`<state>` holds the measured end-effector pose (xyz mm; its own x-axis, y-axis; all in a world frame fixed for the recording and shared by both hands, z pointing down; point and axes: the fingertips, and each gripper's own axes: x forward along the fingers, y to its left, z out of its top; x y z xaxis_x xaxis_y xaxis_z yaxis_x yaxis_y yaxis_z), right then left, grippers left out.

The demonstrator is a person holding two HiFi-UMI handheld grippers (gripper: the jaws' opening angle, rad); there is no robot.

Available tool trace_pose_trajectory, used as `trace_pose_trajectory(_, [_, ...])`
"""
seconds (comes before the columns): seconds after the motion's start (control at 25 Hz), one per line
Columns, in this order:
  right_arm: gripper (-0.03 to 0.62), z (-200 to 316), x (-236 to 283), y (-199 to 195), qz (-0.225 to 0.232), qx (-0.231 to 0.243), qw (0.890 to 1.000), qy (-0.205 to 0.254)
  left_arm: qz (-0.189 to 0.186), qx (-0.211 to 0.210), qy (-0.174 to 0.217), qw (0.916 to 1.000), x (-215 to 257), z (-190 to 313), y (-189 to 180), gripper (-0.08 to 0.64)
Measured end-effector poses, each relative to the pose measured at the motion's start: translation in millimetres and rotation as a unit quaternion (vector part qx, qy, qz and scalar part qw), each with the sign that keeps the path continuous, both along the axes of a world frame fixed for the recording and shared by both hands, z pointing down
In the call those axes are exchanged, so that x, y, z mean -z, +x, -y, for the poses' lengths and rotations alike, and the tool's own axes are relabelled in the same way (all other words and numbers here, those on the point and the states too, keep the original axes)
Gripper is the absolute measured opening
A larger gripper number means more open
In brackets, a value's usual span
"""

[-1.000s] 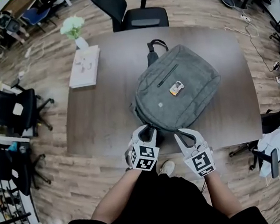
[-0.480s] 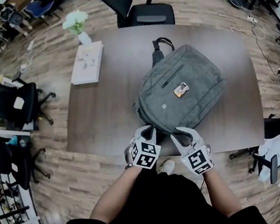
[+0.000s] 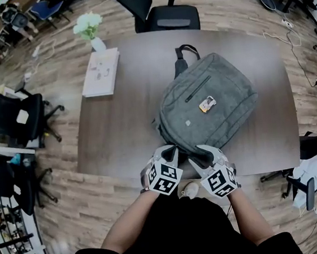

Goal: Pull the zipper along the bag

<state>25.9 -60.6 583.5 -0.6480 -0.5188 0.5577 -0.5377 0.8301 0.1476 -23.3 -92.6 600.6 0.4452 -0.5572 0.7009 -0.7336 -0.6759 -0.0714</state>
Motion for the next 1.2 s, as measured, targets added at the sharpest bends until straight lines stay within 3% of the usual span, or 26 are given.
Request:
trace_pose_trajectory(0.24, [0.184, 11.6, -7.2, -13.1, -0.020, -0.005, 1.000, -0.002, -0.017, -0.025, 0.004, 0.9995, 11.2, 1.4, 5.8, 0.026])
trace_pose_trajectory(0.32, [0.105, 17.9, -12.5, -11.2, -0.018, -0.020, 1.000, -0.012, -0.018, -0.040, 0.006, 0.9990, 12.5, 1.1, 8.4, 0.026])
trace_pose_trajectory(0.4, [0.071, 18.1, -13.6, -9.0, -0.014, -0.022, 1.000, -0.016, -0.022, -0.058, 0.013, 0.9980, 13.8, -0.8, 9.3, 0.026])
trace_pose_trajectory(0.64, [0.058, 8.9, -5.7, -3.7, -0.047, -0.007, 0.999, 0.015, 0.010, -0.098, 0.033, 0.9946, 20.1, -5.2, 10.5, 0.026])
trace_pose_trajectory(1.0, [0.048, -13.1, -3.3, 11.1, -0.094, 0.018, 0.995, 0.032, 0.014, -0.095, 0.016, 0.9953, 24.2, 2.7, -17.1, 0.028])
trace_pose_trajectory(1.2, [0.046, -28.0, -2.3, 27.1, -0.111, 0.046, 0.992, 0.041, 0.008, -0.114, -0.004, 0.9934, 28.1, 7.5, -19.6, 0.028])
